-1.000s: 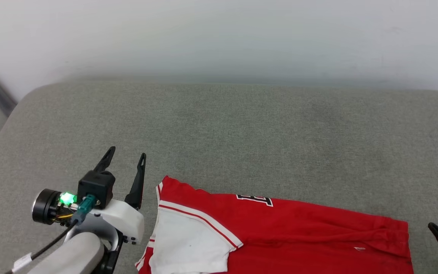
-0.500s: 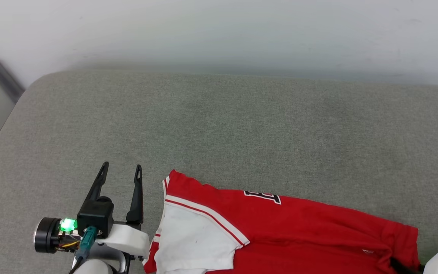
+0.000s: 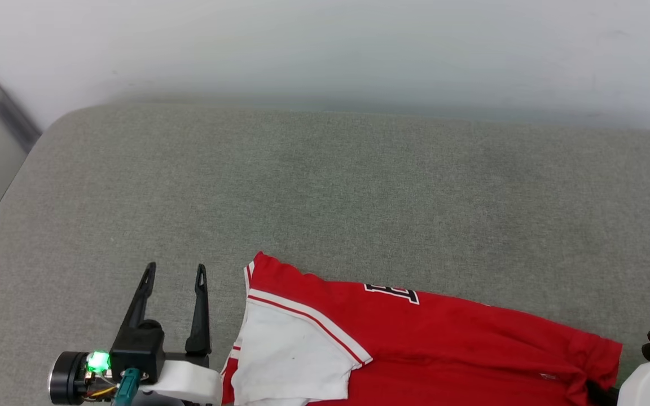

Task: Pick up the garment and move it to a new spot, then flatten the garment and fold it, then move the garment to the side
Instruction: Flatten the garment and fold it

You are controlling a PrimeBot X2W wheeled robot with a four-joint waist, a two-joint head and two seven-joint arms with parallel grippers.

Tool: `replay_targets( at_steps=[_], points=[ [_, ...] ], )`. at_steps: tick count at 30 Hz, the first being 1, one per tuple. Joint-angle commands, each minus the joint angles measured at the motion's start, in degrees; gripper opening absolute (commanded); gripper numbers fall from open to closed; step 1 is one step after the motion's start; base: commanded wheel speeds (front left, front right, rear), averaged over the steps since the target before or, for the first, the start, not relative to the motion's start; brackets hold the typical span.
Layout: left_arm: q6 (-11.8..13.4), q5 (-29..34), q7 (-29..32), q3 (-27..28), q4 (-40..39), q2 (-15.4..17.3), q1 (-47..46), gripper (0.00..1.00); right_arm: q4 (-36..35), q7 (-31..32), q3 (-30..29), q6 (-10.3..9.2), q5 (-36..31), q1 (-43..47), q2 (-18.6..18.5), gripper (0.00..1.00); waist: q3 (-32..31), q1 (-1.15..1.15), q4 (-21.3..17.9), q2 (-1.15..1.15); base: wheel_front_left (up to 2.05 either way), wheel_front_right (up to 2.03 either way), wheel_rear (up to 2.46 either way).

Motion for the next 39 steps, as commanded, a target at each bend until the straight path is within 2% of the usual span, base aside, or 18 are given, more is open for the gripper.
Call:
replay_targets(
  at_steps=[1,11,17,22,26,31,35,39],
  points=[
    [-0.63,0.89,-0.12,0.63,-0.24,-0.38,1.06,1.00,0.46,-0.07,1.13,-0.05,0.12,-0.13,0.57,0.00,-0.50,0.00,-0.10,0.00,0.00,0.00,0.00],
    [-5.57,4.99,-0.12,5.37,-0.16,-5.05,5.02,1.00,0.17,-0.02,-2.10,-0.07,0.52,0.10,-9.41,0.00,-3.09,0.00,-0.78,0.00,0.00,0.00,0.00],
    [-7.53,6.46,-0.12,7.80,-0.10,-6.79,6.53,1.00,1.27,1.79,-4.11,-0.06,-1.29,2.31,-12.26,0.00,-3.90,0.00,-2.01,0.00,0.00,0.00,0.00],
    [-8.65,7.62,-0.12,9.36,-0.12,-7.75,7.51,1.00,-4.28,4.23,-4.37,-0.05,-0.66,3.34,-10.97,0.00,-4.32,0.00,-3.31,0.00,0.00,0.00,0.00],
    [-9.48,8.34,-0.12,10.18,-0.17,-8.38,7.84,1.00,-14.12,7.28,-4.28,-0.05,0.96,4.35,-10.00,0.00,-4.46,0.00,-3.94,0.00,0.00,0.00,0.00],
    [-10.52,9.16,-0.12,10.75,-0.63,-9.00,7.43,1.00,-26.51,10.32,-2.67,-0.05,-0.37,3.48,-8.79,0.00,-4.04,0.00,-4.11,0.00,0.00,0.00,0.00],
    [-11.13,9.69,-0.12,11.00,-0.51,-9.54,6.48,1.00,-33.17,13.39,1.19,-0.05,-3.28,-0.32,-6.72,0.00,-3.17,0.00,-3.83,0.00,0.00,0.00,0.00],
    [-11.61,10.05,-0.12,11.19,-0.68,-9.97,5.34,1.00,-35.69,15.76,7.42,-0.05,-5.93,-6.22,-3.39,0.00,-1.59,0.00,-3.43,0.00,0.00,0.00,0.00]
  ],
)
